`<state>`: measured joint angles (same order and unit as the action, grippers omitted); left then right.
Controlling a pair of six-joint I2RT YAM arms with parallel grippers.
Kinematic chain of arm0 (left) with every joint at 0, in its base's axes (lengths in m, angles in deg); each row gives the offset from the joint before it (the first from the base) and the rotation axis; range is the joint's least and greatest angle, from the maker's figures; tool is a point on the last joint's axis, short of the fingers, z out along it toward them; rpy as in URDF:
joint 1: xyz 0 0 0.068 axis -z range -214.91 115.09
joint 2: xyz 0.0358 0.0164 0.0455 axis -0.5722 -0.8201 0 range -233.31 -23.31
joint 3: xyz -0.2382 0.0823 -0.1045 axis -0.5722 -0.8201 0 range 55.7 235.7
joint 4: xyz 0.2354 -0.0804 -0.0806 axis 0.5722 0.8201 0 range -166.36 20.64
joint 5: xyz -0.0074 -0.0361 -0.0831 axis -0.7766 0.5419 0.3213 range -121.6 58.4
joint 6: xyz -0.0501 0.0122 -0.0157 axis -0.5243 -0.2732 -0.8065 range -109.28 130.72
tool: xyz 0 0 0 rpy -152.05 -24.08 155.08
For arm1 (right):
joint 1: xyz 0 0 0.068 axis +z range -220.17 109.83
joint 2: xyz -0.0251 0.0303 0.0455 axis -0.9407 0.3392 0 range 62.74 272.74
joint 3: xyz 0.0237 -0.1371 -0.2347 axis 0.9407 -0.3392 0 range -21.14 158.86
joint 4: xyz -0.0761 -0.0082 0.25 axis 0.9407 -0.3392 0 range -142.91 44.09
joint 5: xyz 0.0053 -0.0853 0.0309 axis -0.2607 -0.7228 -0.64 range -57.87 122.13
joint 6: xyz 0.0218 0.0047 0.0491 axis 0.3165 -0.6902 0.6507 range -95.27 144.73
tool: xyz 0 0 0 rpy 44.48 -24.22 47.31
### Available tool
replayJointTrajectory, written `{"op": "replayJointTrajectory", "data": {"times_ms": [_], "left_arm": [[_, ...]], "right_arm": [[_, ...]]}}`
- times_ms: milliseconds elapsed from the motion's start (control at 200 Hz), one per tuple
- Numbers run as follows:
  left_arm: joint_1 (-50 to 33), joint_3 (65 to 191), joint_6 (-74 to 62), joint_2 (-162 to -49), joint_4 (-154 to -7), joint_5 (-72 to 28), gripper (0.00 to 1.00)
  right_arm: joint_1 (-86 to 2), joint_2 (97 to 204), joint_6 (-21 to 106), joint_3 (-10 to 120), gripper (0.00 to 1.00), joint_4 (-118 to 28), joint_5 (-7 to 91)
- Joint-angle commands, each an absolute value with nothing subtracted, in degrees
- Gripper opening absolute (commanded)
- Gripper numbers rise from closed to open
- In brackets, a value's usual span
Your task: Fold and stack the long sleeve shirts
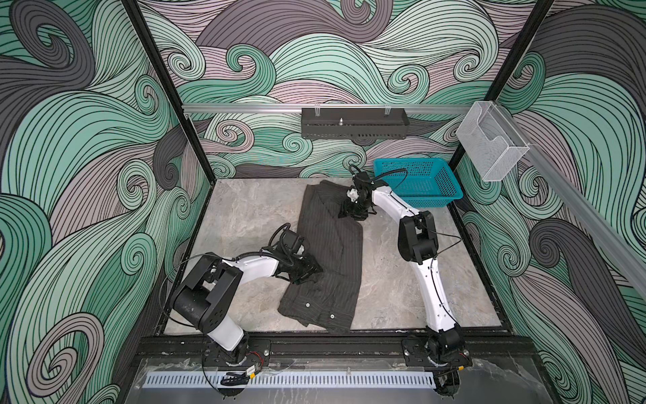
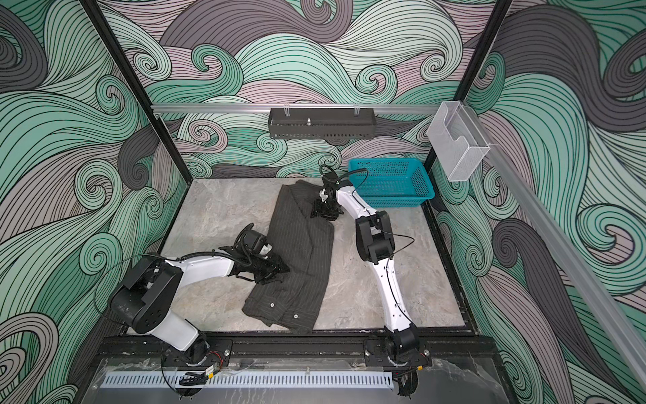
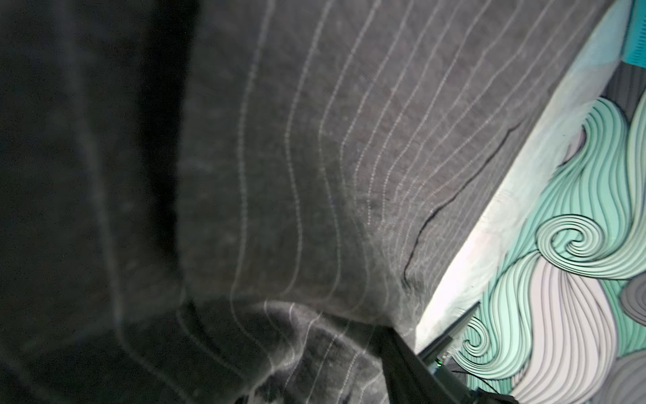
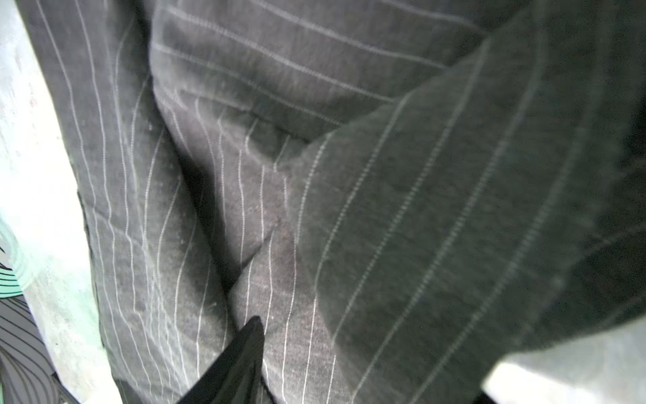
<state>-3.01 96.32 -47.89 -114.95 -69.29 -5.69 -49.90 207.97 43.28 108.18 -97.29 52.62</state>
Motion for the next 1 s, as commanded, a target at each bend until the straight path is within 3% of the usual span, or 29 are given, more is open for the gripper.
{"op": "replayJointTrajectory", "data": {"times_ms": [0, 195, 380, 535, 751, 996], "left_arm": [[-0.52, 91.56, -54.86, -117.22, -63.44, -8.24, 0.60], [-0.01, 93.92, -53.64, -105.38, -52.85, -12.68, 0.64], [-0.21, 99.20, -50.27, -89.45, -35.25, -23.36, 0.73], [-0.37, 94.08, -49.99, -80.28, -33.02, -26.43, 0.75], [-0.30, 79.18, -53.60, -70.29, -43.93, -15.12, 0.75], [0.81, 71.00, -56.53, -62.80, -41.83, -13.17, 0.75]], "right_arm": [[-50.12, 208.43, 40.50, 111.96, 0.65, -103.12, 51.33], [-50.75, 201.68, 41.72, 111.13, 0.69, -104.44, 44.28], [-51.10, 186.35, 46.43, 100.29, 0.74, -103.80, 36.01], [-49.60, 166.97, 53.17, 75.37, 0.74, -97.12, 37.80], [-40.64, 140.13, 65.66, 37.85, 0.73, -86.88, 41.93], [-25.38, 119.26, 83.05, 13.15, 0.72, -82.72, 40.94]]}}
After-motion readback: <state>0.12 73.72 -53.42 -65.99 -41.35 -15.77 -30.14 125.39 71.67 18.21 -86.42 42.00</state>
